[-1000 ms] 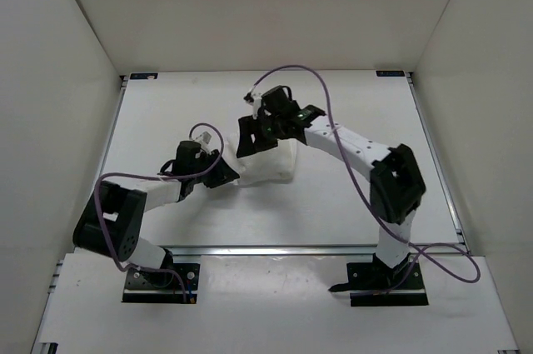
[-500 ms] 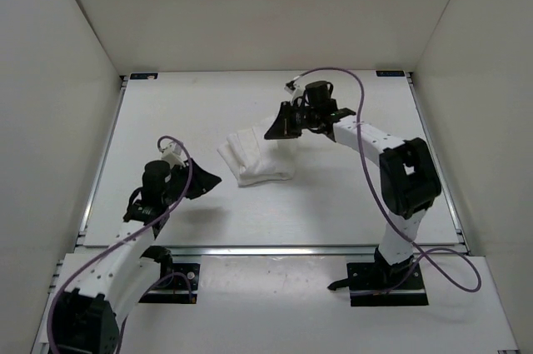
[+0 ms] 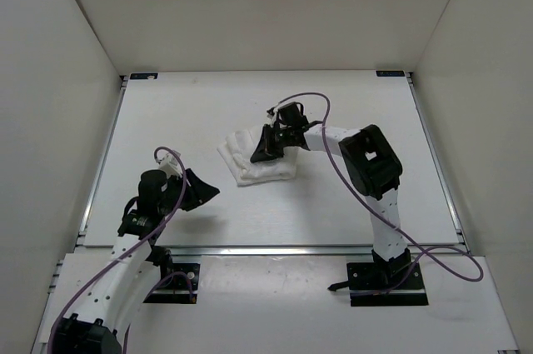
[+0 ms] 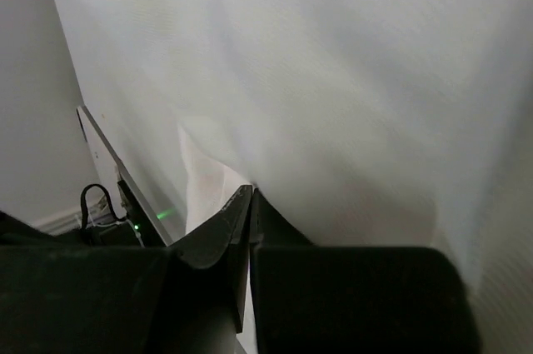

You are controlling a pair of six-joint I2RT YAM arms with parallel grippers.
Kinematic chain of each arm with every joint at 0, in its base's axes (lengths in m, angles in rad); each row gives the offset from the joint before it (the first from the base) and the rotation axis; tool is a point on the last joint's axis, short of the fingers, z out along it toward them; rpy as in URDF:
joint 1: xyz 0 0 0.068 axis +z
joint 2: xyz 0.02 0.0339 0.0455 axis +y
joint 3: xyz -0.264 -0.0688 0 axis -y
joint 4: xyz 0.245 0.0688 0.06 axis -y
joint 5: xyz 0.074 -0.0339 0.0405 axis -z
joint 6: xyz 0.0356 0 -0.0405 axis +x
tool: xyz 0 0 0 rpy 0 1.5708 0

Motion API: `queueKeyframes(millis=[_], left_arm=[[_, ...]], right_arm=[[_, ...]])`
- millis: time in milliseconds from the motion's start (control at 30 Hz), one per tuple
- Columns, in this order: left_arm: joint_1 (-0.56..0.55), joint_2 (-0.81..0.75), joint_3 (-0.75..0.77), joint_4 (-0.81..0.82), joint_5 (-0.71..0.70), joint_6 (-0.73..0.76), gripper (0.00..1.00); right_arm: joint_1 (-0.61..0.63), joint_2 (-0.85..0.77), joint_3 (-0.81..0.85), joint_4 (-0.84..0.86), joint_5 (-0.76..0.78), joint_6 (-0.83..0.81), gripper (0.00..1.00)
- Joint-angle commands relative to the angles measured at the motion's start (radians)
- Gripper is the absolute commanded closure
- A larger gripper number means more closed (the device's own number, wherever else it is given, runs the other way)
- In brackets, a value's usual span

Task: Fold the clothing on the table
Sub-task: Fold the skirt

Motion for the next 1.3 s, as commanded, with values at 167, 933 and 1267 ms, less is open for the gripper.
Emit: queueKeyframes(millis=[167,933,1267], left_arm=[[0.021,0.120,0.184,-0.099,0.142,0.129,0.02],[-0.032,0.407,0.370,-0.170,0.106,0.224,0.01],[-0.030,0.364,0.347,-0.118,0.095,0.195,0.01]], right_arm=[[-0.027,-0.354,0.120,-0.265,0.042,-0.167,0.76],[-0.541,-1.035,-0.593,-0.454,0.349,-0.515,0.50],[-0.541,-1.024,-0.653,-0.396,0.269,-0.505,0.50]])
